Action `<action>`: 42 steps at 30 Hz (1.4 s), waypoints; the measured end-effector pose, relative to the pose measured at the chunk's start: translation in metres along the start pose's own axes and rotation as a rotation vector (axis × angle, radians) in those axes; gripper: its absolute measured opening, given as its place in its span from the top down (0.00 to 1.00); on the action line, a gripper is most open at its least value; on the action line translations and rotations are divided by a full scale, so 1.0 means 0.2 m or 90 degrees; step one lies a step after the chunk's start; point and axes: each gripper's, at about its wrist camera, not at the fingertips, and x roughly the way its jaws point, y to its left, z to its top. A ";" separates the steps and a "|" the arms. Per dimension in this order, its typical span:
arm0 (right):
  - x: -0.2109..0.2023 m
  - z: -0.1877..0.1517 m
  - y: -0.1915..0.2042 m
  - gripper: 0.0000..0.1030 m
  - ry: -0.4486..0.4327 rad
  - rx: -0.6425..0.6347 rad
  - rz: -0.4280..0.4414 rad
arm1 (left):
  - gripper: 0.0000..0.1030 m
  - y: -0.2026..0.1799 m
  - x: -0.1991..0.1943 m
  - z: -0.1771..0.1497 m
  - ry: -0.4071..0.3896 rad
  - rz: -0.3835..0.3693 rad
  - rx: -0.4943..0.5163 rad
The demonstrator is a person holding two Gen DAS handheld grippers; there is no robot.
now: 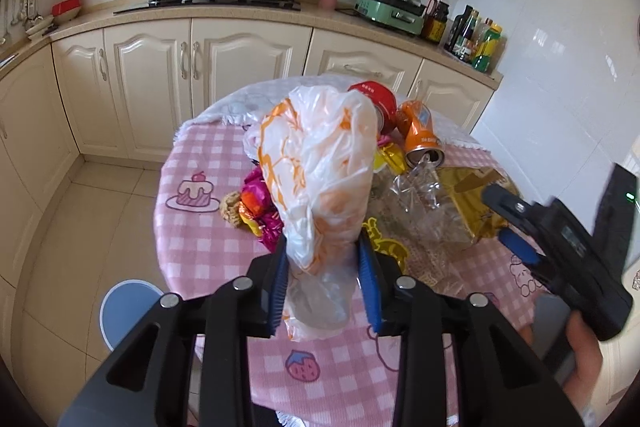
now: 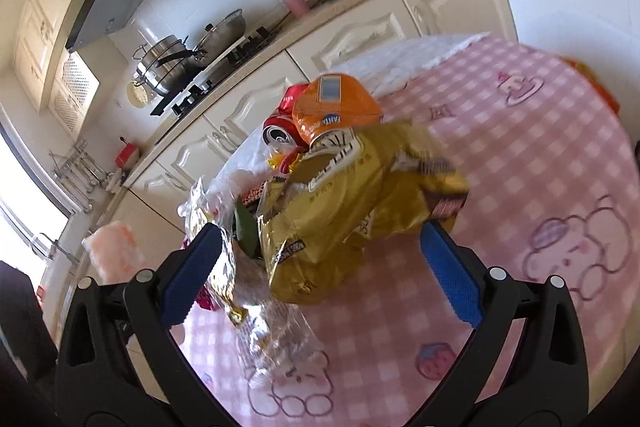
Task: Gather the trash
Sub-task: 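Grasp the white-orange plastic bag with the left tool while the right tool grasps the gold snack bag, then carry both bags over the blue bin and open both tools to drop them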
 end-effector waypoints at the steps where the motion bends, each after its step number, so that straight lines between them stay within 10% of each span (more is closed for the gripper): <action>1: 0.02 0.00 0.00 0.17 0.006 0.003 -0.003 | 0.70 0.00 -0.01 0.00 -0.003 0.000 0.001; 3: 0.06 0.00 -0.03 0.54 0.031 0.015 0.001 | 0.70 0.01 -0.04 -0.01 -0.009 0.001 0.005; 9: 0.02 0.01 -0.01 0.88 0.007 -0.028 -0.011 | 0.70 0.05 -0.12 -0.02 -0.023 -0.008 0.001; 16: -0.25 0.05 0.15 0.90 -0.126 -0.115 -0.067 | 0.70 0.15 -0.27 -0.02 -0.057 -0.014 -0.014; 24: -0.41 -0.11 0.66 0.90 -0.138 -0.248 0.065 | 0.70 0.38 -0.51 -0.06 -0.100 0.016 -0.049; 33: 0.03 -0.66 1.32 0.90 0.056 -0.401 0.197 | 0.70 0.95 -0.64 -0.26 -0.084 0.145 -0.132; 42: 0.74 -1.29 1.55 0.90 0.297 -0.478 0.178 | 0.70 1.57 -0.42 -0.54 0.023 0.217 -0.279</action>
